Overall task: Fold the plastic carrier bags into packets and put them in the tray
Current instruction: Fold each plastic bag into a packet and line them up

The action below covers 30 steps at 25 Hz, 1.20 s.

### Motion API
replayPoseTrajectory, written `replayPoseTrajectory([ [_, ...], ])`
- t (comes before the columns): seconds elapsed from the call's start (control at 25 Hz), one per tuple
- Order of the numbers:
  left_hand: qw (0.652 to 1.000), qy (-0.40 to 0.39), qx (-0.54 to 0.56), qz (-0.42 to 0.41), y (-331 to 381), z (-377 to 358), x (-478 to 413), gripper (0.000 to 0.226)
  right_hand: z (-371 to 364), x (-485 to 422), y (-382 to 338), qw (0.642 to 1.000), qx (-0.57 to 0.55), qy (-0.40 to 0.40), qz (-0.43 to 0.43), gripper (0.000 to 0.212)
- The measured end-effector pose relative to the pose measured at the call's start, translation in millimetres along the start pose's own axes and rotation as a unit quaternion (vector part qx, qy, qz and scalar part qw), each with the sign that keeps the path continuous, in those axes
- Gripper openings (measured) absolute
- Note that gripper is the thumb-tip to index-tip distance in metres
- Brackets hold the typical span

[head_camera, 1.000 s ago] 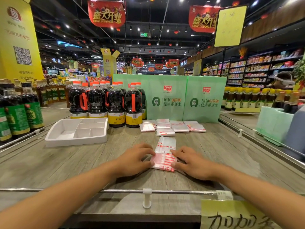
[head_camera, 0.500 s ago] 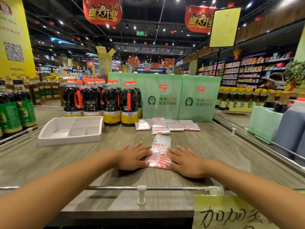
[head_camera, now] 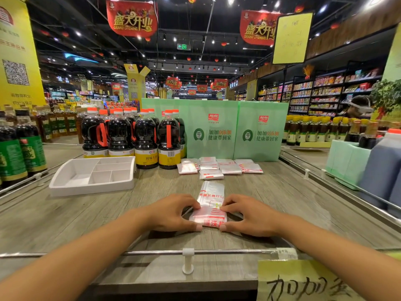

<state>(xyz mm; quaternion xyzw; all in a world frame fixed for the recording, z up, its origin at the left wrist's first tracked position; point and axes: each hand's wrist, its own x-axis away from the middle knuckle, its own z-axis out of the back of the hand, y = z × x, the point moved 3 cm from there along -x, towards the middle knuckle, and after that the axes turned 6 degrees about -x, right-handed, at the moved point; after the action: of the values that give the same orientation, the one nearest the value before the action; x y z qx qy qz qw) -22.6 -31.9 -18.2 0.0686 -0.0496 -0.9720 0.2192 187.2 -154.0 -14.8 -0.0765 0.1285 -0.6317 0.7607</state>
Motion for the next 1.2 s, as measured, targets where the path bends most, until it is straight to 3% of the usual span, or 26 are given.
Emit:
replayPoseTrajectory([
  [0.2, 1.0, 0.019, -0.008, 0.015, -0.8, 1.4, 1.3, 0.067, 1.9, 2.0, 0.9, 1.0, -0.002, 0.027, 0.002, 0.071],
  [0.32, 0.997, 0.06, 0.022, 0.032, 3.8, 5.7, 1.2, 0.046, 6.3, 1.7, -3.8, 0.997, -0.02, 0.07, -0.003, 0.052],
  [0.44, 0.991, 0.107, 0.055, 0.054, 6.9, 9.6, 2.9, 0.05, 8.0, -1.2, -7.7, 0.993, -0.037, 0.113, -0.005, 0.045],
  [0.6, 0.983, 0.121, 0.126, 0.055, 6.0, 7.1, 1.0, 0.018, 4.8, -5.2, 0.6, 0.985, -0.101, 0.135, -0.017, 0.042],
  [0.68, 0.982, 0.12, 0.141, 0.043, 9.4, 6.2, 0.1, 0.029, 4.8, -8.4, 3.5, 0.985, -0.1, 0.139, -0.025, 0.04],
  [0.84, 0.986, 0.129, 0.102, 0.041, 12.0, 3.5, -4.1, 0.041, -0.3, -13.1, 5.9, 0.991, -0.055, 0.11, -0.045, 0.044],
  [1.2, 0.997, 0.004, -0.026, 0.073, 7.8, -11.0, -8.0, 0.045, -15.6, -14.8, 15.4, 0.996, 0.051, -0.008, -0.074, 0.059],
])
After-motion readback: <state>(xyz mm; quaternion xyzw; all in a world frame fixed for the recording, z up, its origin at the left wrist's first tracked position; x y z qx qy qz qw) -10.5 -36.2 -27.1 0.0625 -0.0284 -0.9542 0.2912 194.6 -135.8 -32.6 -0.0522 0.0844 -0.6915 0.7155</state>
